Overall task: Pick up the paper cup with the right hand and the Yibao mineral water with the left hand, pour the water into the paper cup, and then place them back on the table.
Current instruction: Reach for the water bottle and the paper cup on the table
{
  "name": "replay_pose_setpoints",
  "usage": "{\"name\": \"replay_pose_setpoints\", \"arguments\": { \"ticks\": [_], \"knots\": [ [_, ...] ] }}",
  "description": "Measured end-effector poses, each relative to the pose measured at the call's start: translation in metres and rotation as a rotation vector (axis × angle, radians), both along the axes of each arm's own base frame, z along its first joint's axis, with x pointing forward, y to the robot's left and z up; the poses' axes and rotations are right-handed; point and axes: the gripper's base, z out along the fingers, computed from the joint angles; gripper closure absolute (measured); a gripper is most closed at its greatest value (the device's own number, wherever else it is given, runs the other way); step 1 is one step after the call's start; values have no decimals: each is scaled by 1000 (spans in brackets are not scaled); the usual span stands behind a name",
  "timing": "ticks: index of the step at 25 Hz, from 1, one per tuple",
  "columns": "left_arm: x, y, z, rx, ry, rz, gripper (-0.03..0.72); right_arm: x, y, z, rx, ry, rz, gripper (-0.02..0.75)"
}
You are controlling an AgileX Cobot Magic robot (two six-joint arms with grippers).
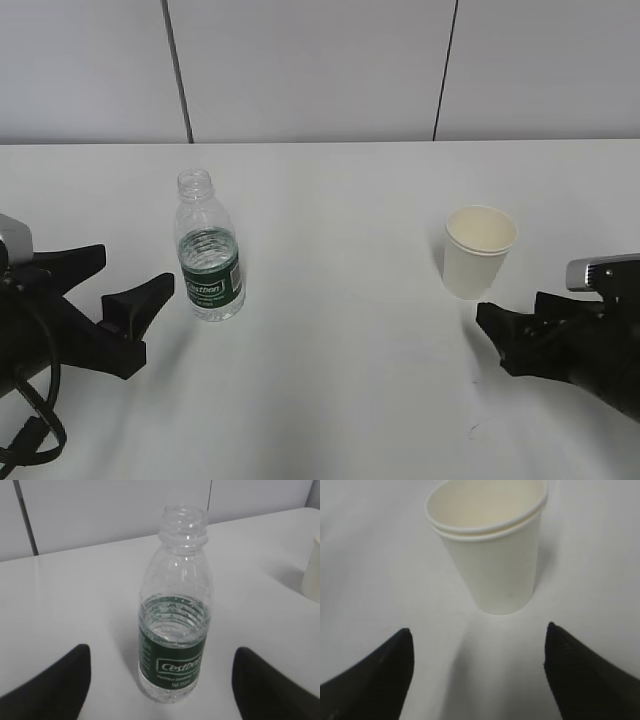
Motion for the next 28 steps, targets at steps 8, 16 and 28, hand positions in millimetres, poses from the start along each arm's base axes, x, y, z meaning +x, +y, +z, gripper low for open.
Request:
{"name": "replay_pose_setpoints", "arguments": {
  "ticks": [8, 16, 28],
  "knots": [
    [-1, -1, 0, 4, -2, -19, 157, 27, 3, -13, 1, -13, 5, 101],
    [-1, -2, 0, 6, -2, -27, 157, 49, 6, -16, -10, -60, 16, 101],
    [-1, -2, 0, 6, -3, -31, 157, 68, 7, -15, -13, -108, 18, 114]
  ]
}}
